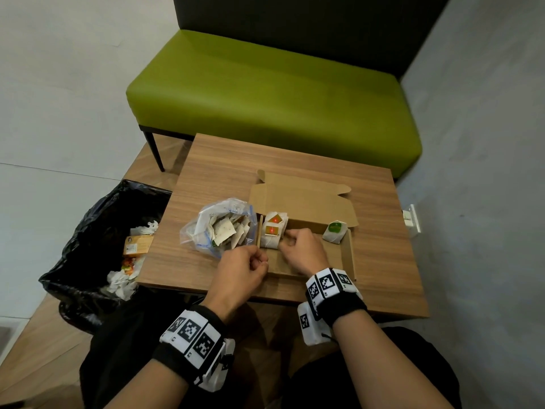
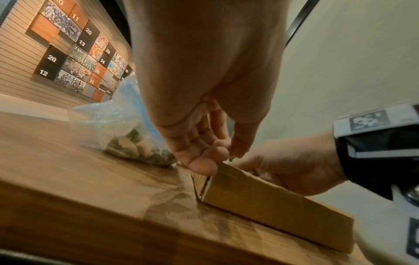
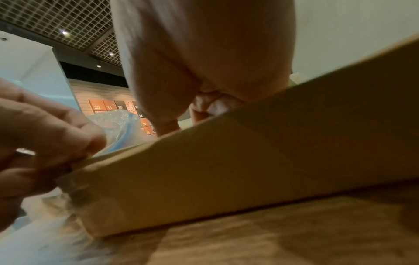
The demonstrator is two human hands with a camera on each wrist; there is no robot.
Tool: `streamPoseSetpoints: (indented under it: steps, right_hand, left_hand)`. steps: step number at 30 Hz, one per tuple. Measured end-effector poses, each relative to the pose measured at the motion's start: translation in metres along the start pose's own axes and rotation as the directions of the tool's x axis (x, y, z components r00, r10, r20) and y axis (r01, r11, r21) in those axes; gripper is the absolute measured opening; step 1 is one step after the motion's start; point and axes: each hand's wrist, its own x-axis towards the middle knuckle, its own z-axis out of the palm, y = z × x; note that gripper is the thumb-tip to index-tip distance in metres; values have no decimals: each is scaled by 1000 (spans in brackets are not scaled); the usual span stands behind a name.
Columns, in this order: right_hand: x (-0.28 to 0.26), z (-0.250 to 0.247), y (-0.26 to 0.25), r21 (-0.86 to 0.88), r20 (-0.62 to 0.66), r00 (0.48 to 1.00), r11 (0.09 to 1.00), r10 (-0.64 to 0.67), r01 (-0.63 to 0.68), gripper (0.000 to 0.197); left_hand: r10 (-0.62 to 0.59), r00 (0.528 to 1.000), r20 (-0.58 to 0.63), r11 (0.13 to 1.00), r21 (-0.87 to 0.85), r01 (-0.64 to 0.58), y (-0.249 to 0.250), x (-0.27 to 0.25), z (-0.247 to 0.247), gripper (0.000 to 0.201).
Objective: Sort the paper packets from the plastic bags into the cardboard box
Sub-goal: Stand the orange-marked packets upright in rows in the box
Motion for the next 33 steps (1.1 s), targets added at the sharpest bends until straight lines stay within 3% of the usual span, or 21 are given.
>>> streamPoseSetpoints:
  steps: [10,12,14,16,18,19,21,24,28,33]
  right_hand:
    - [-9,-8,-10,72,31,1000,997,3,-5,49]
    - [-11,-12,-11,67,-56,998,997,31,-27,53]
    - [-16,-17,-14,81,-114,993,996,35,-26,50]
    - [-22,-21,-19,91,-164,986,996,19,-4,43]
    - [-29,-24,-25,60,-247,968,996,-51,68,34]
    - [-33,-24,-30,23,-286,951,992,-115,127,30]
    - [-40,-21,-40,-68,-307,906,956,-291,284,26]
    - [-44,-11,-56,-165,-226,843,872,-489,461,28]
    - [-43,-5,-73,-239,-197,811,829,-551,506,35]
    - [-42,-1,-86,-280,-148,835,832,-530,478,26]
  left_hand:
    - [18,999,40,999,-27,-17,8,-5,-5,8]
    - [38,999,-25,999,-20,-39,12,-7,-14,5]
    - [77,983,-167,996,67,-66,15,-10,-27,2]
    - [165,927,-336,964,253,-80,13,-7,-42,10]
    - [229,878,-420,915,400,-47,5,-3,-53,24]
    - [229,876,-425,892,451,-15,1,0,-56,30]
    - [189,900,-393,852,521,49,-6,4,-59,36]
    - [149,928,-341,802,590,88,-12,5,-57,35]
    - [155,940,-304,773,630,76,-15,4,-52,29]
    - [253,879,-404,857,515,-10,-20,4,-61,12]
